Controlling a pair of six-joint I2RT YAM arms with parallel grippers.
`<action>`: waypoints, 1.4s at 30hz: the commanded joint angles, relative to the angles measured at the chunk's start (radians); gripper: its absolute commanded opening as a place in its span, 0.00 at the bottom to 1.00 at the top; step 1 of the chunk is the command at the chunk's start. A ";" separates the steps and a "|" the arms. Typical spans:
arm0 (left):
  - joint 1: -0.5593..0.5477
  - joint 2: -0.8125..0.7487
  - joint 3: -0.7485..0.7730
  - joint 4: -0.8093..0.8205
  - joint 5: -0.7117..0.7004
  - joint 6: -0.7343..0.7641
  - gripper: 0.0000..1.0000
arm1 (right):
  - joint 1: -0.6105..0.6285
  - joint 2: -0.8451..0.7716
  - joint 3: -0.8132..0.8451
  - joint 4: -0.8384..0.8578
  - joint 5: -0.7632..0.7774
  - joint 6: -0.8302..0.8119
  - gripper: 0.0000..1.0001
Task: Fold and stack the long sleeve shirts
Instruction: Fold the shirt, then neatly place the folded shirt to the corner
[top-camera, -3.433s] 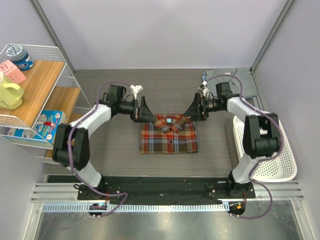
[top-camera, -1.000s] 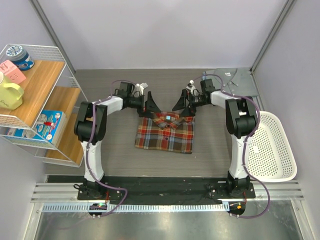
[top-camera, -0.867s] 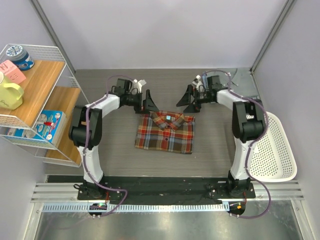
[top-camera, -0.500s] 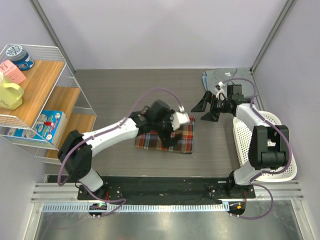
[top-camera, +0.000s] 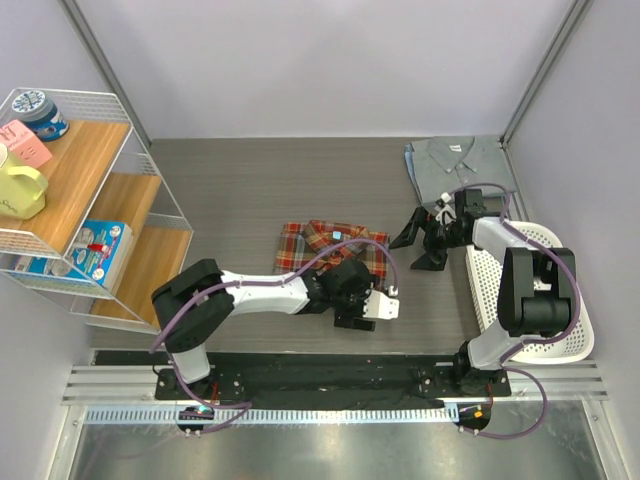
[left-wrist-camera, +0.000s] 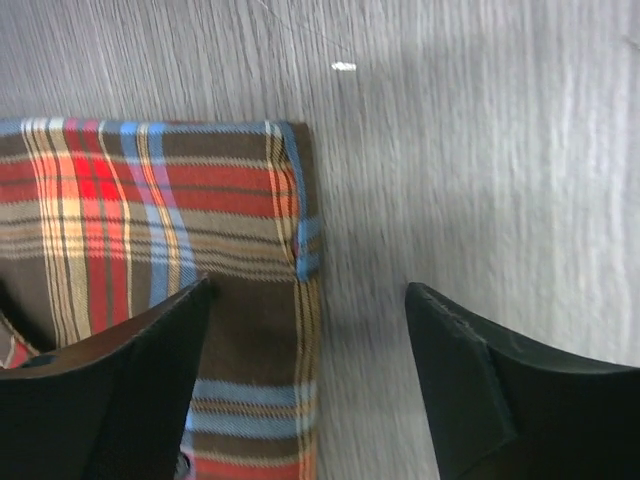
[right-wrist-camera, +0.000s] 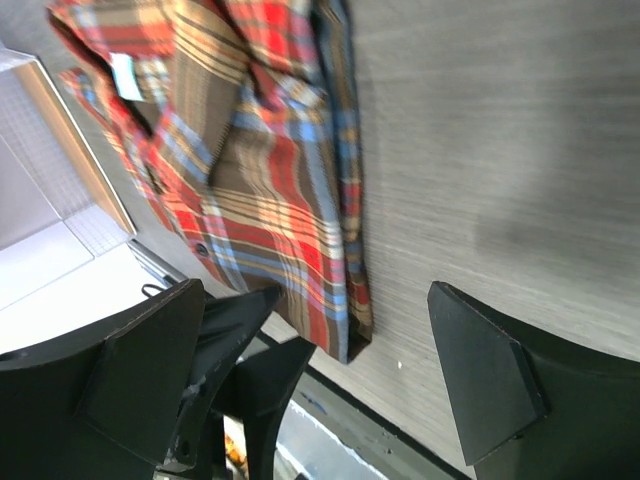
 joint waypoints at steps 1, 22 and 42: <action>0.004 0.031 -0.007 0.157 0.049 0.078 0.75 | -0.011 -0.041 -0.032 -0.015 -0.010 -0.014 1.00; 0.141 0.111 0.131 0.231 0.233 -0.140 0.13 | 0.008 0.003 -0.362 0.631 -0.125 0.399 0.99; 0.173 0.028 0.156 0.257 0.227 -0.230 0.07 | 0.154 0.097 -0.362 0.836 0.044 0.627 0.99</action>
